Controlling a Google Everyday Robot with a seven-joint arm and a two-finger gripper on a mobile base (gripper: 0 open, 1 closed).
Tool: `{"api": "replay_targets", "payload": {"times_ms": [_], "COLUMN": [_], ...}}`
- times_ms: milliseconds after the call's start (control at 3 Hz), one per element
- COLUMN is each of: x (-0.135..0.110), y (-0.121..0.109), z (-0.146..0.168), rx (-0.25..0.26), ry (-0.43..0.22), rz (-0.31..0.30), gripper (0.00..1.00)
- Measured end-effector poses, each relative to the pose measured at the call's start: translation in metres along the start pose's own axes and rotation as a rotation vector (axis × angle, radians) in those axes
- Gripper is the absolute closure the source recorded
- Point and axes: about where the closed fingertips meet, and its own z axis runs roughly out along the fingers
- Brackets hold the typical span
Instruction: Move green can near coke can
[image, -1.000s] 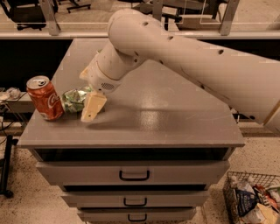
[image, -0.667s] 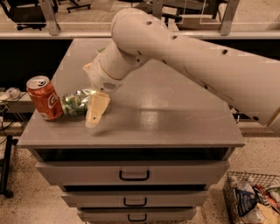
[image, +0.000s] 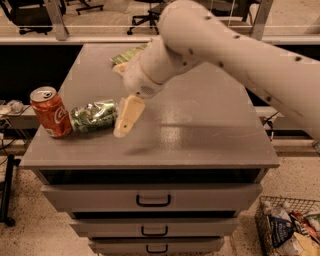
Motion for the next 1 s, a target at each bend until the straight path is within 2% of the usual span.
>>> {"api": "replay_targets", "payload": {"times_ms": [667, 1000], "x": [0.061, 0.06], "y": [-0.032, -0.031], "z": [-0.152, -0.152], "rx": [0.251, 0.251], "ry": [-0.041, -0.041], "rz": [0.073, 0.073], "gripper": [0.0, 0.0]}}
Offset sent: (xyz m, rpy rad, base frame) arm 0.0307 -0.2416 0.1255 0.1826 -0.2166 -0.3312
